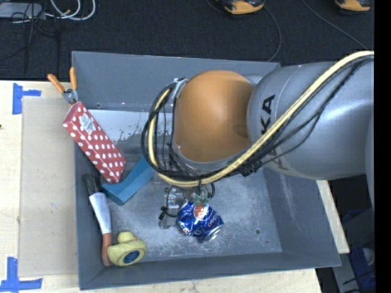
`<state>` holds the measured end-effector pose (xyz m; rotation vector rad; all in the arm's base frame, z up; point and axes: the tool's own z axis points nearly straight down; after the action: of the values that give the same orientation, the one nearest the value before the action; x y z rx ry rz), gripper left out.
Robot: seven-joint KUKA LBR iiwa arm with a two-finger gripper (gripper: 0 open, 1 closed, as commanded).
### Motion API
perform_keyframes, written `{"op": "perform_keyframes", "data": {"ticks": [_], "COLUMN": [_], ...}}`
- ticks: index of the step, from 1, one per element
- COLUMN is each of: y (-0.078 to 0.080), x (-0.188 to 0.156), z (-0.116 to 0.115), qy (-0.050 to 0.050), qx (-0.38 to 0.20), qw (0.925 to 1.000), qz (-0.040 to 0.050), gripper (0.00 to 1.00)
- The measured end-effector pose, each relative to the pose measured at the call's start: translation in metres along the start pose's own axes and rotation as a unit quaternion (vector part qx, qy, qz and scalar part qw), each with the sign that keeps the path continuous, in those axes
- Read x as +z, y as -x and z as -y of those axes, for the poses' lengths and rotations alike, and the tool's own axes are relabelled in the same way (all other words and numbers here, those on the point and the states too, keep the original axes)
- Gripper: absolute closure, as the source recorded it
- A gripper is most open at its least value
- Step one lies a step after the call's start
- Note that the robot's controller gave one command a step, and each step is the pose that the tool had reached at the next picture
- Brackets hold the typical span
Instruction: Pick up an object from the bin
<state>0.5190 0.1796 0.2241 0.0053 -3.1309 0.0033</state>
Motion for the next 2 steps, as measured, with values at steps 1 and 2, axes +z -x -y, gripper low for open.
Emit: {"op": "perform_keyframes", "data": {"ticks": [1,2], "y": [0.002,-0.018], "x": [-0.005,0.063], "z": [0.001,-0.020], "qy": [0.001,0.001], "qx": [0.002,-0.047], "qw": [1.0000,0.9989], "qz": [0.0041,0.0031], "gripper": [0.00,0.00]}}
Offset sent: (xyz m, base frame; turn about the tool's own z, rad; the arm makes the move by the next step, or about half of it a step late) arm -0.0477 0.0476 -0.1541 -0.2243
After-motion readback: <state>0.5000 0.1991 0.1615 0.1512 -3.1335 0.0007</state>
